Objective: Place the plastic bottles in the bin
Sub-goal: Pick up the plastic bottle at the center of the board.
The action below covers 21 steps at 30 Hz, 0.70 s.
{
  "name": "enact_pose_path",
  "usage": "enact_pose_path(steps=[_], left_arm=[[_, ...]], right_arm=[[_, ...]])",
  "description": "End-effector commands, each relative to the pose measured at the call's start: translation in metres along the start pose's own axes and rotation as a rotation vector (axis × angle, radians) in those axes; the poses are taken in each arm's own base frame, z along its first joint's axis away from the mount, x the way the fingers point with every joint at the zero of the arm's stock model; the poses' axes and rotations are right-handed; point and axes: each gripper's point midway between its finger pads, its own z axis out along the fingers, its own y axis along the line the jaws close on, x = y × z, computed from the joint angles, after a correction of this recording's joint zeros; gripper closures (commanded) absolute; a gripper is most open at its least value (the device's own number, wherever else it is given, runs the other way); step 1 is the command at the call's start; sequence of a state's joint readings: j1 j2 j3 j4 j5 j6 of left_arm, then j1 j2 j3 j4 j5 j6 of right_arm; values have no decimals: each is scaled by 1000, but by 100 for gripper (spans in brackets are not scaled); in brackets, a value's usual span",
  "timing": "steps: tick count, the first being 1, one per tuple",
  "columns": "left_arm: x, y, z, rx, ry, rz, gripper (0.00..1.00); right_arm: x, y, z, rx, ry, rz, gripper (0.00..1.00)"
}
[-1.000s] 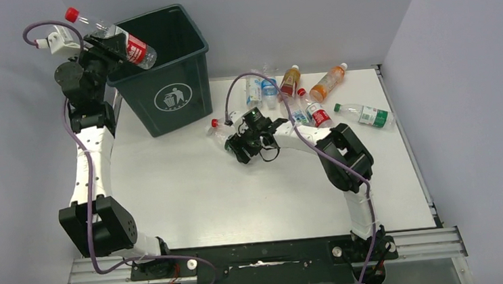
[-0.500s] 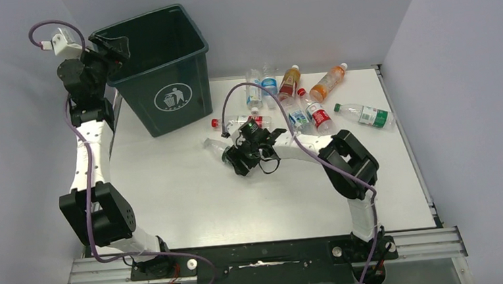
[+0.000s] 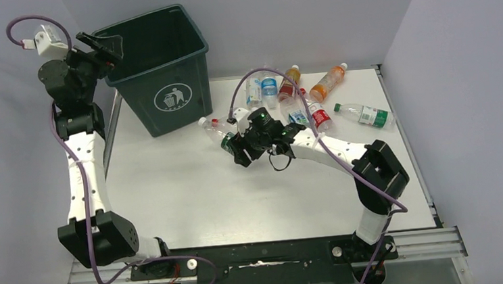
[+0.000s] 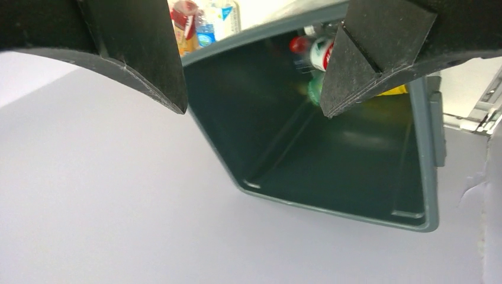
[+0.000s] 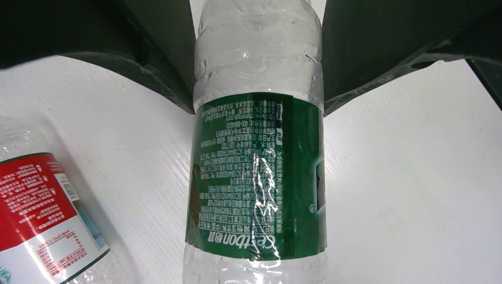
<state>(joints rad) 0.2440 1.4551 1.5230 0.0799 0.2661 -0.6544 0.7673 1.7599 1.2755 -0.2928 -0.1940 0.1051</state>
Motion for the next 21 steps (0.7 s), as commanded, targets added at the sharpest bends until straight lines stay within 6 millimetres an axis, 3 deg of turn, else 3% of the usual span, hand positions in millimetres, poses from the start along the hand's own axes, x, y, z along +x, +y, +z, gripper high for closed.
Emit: enact_pose_path(steps=[1,15,21], left_arm=[[-27,-51,-36,123,-22,-11,16],[49,-70,-81,267,222,-207,16],[83,-84,-92,333,300,-297,16]], right_arm=[[-26,7,-23,-7,-92,7,40],[-58,4,-65,57,-218,23,40],[-71,-3,-78,110,-266,32,41]])
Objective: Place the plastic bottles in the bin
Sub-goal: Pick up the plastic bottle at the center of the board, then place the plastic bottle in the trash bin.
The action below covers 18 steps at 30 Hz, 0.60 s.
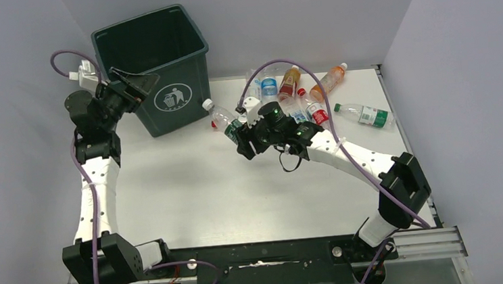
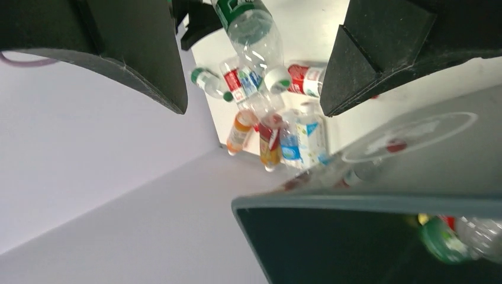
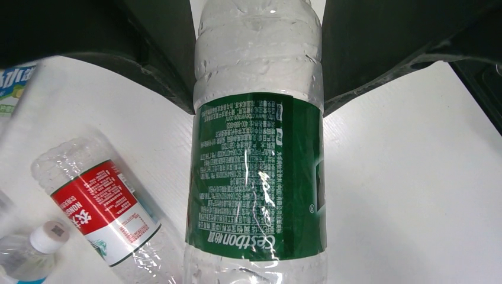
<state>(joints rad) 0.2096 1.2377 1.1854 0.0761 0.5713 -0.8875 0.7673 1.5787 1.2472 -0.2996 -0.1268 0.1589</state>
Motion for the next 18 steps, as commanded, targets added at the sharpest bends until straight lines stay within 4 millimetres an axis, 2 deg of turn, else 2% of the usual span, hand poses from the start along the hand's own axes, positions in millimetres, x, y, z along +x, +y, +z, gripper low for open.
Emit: enact_pose_path(steps=[1,6,9,18], left_arm=[[12,-50,-8,172,22,6,16],[50,-64,2,210,108,-16,16],[70,-66,6,218,153,-31,16],[113,-64,13,229,257,-70,16]], right_arm=[[-38,-5,-19,49,-125,0,41],[-50,-6,-25,61,-153,0,40],[-59,-6,-32,65,-181,-1,40],[-89,-6,-60,93,-295,-1,40]])
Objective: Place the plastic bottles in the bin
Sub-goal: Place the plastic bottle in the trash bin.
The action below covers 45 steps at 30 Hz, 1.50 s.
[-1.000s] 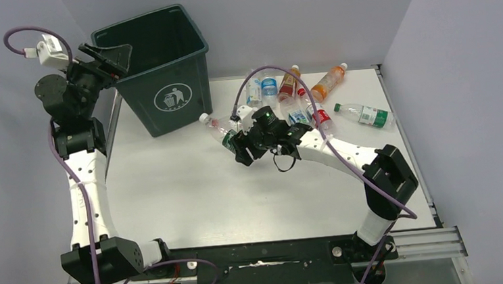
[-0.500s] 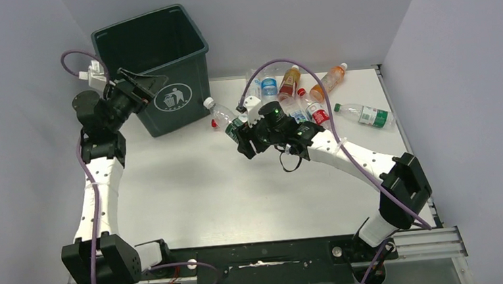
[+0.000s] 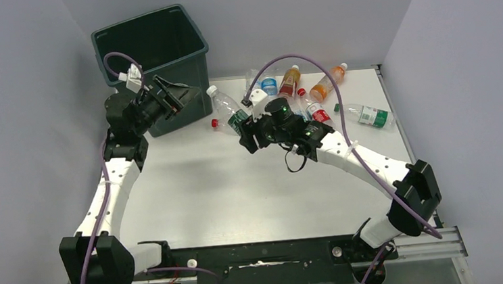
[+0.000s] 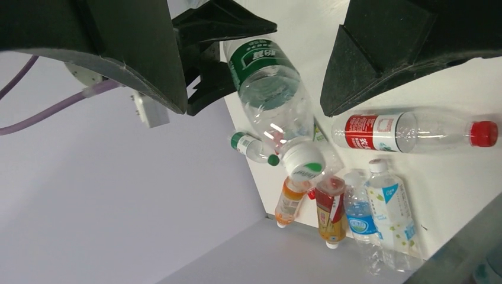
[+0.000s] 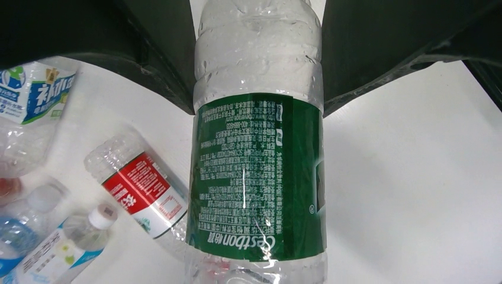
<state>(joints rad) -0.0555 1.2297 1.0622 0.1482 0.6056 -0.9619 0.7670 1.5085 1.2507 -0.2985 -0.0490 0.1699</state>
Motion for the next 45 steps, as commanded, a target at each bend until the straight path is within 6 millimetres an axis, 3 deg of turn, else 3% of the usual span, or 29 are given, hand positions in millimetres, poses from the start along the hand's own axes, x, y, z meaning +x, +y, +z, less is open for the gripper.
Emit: enact_pose_path(steps=[1,11,27,31,37,41,45], left_arm=[[8,-17,8,70,13,35,16],[54,-30,33,85,109,39,16],[92,-27,63,48,170,65,16],[95,-25,67,35,177,71,25],[96,-21,70,28,185,70,51],[95,-21,72,23,187,76,55],[91,-24,74,22,185,90,57]], right_arm=[[-72,1,-34,20,-225,1,40],[-88,6,-45,2,-279,-5,39],[-90,11,-47,-3,-288,-12,39],[-88,10,-46,1,-285,-14,39],[-85,9,-43,5,-278,-16,38],[-83,8,-44,8,-272,-15,34],[-80,6,-46,18,-268,-9,24]])
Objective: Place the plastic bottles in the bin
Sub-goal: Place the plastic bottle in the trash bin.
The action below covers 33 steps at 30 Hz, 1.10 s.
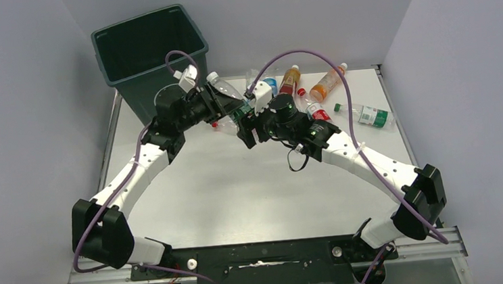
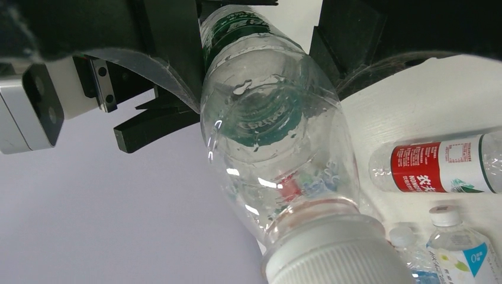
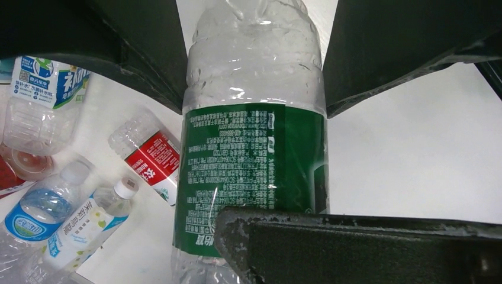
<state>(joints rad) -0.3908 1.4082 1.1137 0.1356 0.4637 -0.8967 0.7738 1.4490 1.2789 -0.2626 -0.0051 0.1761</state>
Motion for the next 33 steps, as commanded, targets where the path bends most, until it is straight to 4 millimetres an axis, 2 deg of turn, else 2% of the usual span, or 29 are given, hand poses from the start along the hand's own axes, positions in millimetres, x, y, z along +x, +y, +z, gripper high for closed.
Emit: enact_pose_path(steps=[1,9,19,23,28,33], left_arm=[[-22,-12,4,4,-47,74,57],[-30,-14,4,-19,-41,113,58],[-53,-17,9,-35,-49,147,59],[-76,-22,3,-38,-80,169,59],[-116,-22,-15,-55,-153,186,60],[-147,-26,-31,-49,-193,203,60]], right_arm=[[-40,7,-21,-13,-141,-2,21],[-19,10,-33,-17,-141,38,8],[-2,6,-43,-3,-134,48,1],[6,1,-41,20,-129,51,1],[13,-1,-34,19,-117,55,2],[20,-7,-25,25,-102,65,2]])
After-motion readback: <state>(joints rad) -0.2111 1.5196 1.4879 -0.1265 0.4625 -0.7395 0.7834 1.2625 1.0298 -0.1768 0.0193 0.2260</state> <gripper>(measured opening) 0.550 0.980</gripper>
